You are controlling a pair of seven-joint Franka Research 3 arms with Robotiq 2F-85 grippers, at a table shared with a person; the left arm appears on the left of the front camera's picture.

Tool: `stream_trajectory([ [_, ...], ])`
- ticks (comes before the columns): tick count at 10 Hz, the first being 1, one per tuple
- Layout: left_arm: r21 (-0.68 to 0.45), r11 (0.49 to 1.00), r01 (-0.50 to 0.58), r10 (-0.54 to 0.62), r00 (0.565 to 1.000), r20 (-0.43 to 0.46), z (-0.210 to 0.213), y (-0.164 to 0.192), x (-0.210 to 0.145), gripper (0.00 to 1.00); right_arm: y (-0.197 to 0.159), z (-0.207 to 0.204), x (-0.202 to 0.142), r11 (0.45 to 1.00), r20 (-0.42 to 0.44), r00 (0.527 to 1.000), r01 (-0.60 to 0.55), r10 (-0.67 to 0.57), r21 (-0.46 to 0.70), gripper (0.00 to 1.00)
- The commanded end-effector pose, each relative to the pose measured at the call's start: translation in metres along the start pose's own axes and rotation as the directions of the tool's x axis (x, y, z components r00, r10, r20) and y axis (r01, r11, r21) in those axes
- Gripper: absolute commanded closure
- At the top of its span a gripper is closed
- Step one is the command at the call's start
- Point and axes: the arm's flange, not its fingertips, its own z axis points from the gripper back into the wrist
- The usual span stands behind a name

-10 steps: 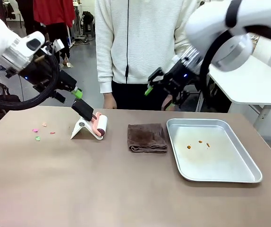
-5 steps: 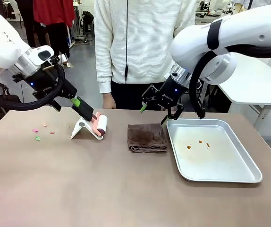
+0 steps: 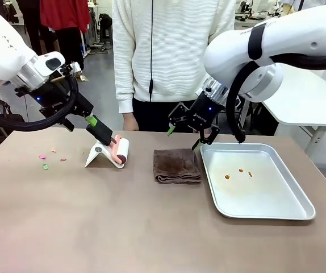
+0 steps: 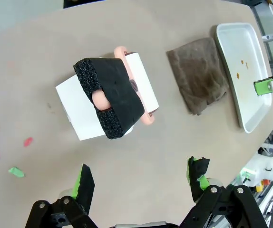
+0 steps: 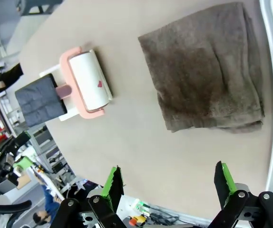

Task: Clean the surface of the table.
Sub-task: Hold the Lint Roller with your left hand and the towel with your right hand.

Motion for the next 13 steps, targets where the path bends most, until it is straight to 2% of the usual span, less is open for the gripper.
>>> stream_trajectory([
  [1,0.011,1.000,0.019,-0.019,1.000,0.008,0.001,0.002,-0.003,0.00,0.001,0.000,-0.001,1.000,0.016,1.000,-0.001,0.001,0.004,0.00],
  [8,0.000,1.000,-0.001,0.001,1.000,0.000,0.000,0.000,0.000,0.00,0.000,0.000,0.000,1.000,0.000,1.000,0.000,0.000,0.000,0.00],
  [10,-0.104,0.987,-0.123,0.127,0.991,0.030,0.010,-0.002,0.012,0.00,0.004,-0.003,0.001,0.999,0.087,0.995,-0.047,0.047,-0.006,0.00],
  [11,-0.106,0.977,-0.183,0.187,0.982,0.025,0.007,0.004,0.019,0.00,0.005,-0.010,0.002,0.997,0.125,0.990,-0.074,0.072,0.011,0.00],
  [13,-0.084,0.971,-0.225,0.225,0.974,-0.013,-0.003,0.017,0.029,0.00,0.003,-0.022,0.006,0.995,0.170,0.981,-0.098,0.097,0.000,0.00],
])
